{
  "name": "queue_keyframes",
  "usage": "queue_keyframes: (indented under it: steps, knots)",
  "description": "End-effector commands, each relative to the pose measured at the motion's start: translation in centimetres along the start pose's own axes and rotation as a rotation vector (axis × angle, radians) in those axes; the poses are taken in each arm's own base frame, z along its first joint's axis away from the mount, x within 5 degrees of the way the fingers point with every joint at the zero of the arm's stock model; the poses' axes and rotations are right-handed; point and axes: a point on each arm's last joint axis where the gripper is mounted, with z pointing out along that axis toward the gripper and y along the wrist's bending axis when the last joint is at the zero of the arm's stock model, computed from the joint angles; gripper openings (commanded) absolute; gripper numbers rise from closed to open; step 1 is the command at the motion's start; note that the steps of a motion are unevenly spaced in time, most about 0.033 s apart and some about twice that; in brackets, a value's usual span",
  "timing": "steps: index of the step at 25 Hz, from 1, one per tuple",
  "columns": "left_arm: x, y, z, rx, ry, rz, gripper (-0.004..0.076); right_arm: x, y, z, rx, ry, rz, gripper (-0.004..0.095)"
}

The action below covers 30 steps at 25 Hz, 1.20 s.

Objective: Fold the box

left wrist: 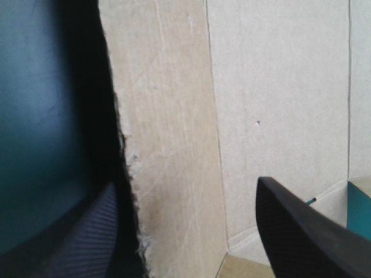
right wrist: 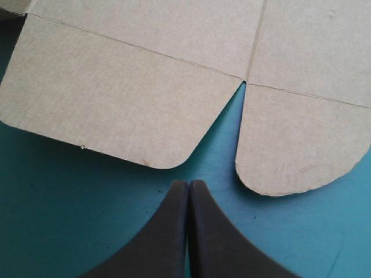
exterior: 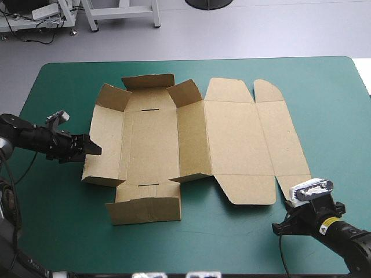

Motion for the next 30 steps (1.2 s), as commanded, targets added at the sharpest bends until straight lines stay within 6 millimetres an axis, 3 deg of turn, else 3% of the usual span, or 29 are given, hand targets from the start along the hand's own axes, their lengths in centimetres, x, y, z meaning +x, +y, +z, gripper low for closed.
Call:
queue_keyframes:
  steps: [1, 8, 24, 30]
  knots:
    - [0.3, -1.5, -0.9, 0.081, 0.013, 0.016, 0.0479, -1.3, 0.0, -0.5, 0.004, -0.082, 0.001, -0.0025]
    - [2.0, -1.3, -0.2, 0.067, 0.02, 0.019, 0.0479, -1.3, 0.0, -0.5, 0.005, -0.078, 0.0, -0.0025]
    - [2.1, -2.8, 0.6, 0.143, 0.033, 0.059, 0.0478, -1.3, 0.0, -0.5, 0.007, -0.082, -0.002, -0.0025]
    - [2.3, -3.4, 0.9, 0.154, 0.058, 0.076, 0.0421, -1.3, 0.0, -0.5, 0.005, -0.082, 0.0, -0.0025]
